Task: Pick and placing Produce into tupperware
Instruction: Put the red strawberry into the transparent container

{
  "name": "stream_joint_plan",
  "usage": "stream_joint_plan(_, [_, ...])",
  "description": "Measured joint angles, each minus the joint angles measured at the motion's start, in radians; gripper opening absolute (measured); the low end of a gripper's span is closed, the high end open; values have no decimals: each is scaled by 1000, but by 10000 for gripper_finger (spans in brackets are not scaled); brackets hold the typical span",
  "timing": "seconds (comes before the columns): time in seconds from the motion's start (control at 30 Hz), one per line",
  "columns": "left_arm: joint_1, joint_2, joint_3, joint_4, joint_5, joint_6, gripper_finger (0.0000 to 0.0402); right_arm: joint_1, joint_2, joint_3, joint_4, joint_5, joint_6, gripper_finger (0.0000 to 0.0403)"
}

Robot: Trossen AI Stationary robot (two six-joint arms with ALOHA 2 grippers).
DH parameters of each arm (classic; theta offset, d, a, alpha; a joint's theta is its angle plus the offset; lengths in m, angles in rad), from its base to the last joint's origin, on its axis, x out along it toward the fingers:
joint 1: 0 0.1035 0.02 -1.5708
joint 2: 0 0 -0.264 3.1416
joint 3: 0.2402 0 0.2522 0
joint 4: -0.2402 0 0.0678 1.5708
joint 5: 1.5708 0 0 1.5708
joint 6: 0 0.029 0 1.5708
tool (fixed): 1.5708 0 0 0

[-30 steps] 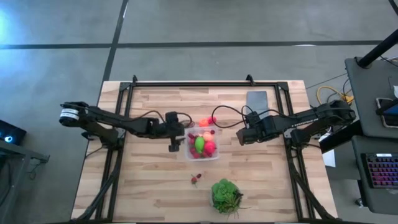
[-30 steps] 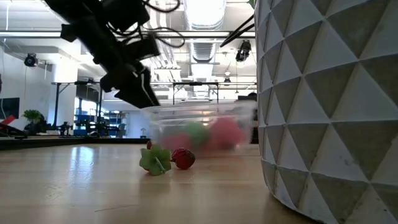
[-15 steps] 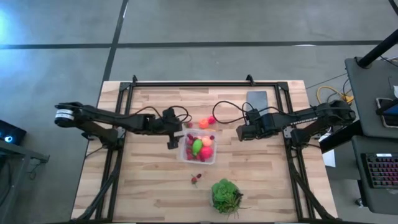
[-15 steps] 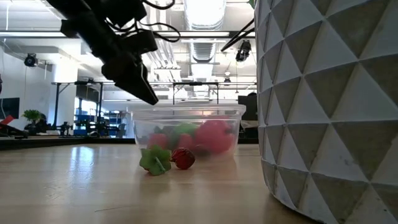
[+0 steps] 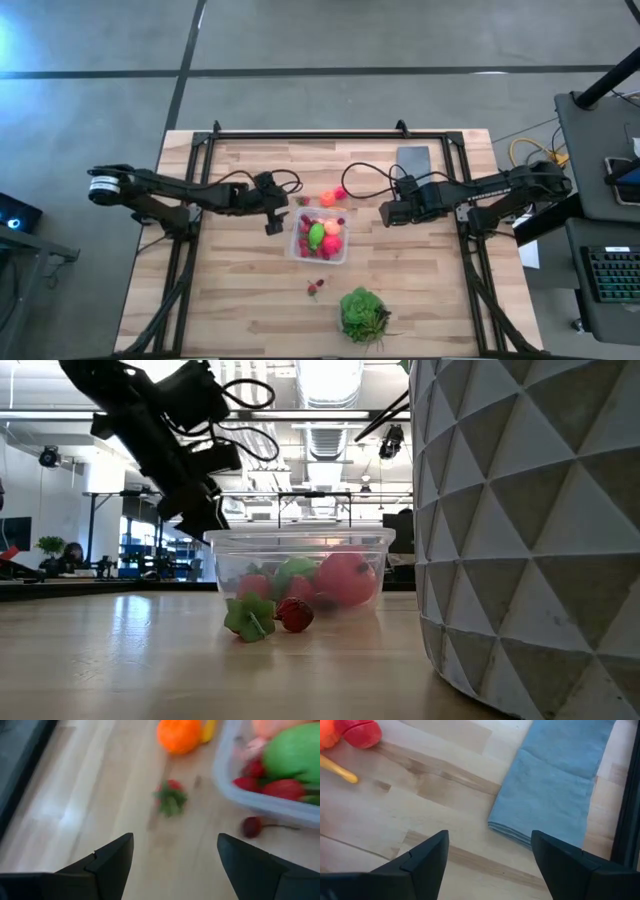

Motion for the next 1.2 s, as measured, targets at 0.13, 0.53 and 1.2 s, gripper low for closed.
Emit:
stream_joint_plan(0.13, [-2,18,-1,111,65,1,253,0,0,0,21,-1,0,268])
stream_joint_plan(0.53, [-30,102,14,207,198,0,223,0,0,0,37,3,-2,265])
stream_joint_plan(1.2, [-72,96,15,73,247,80,223,0,0,-21,40,7,-11,261])
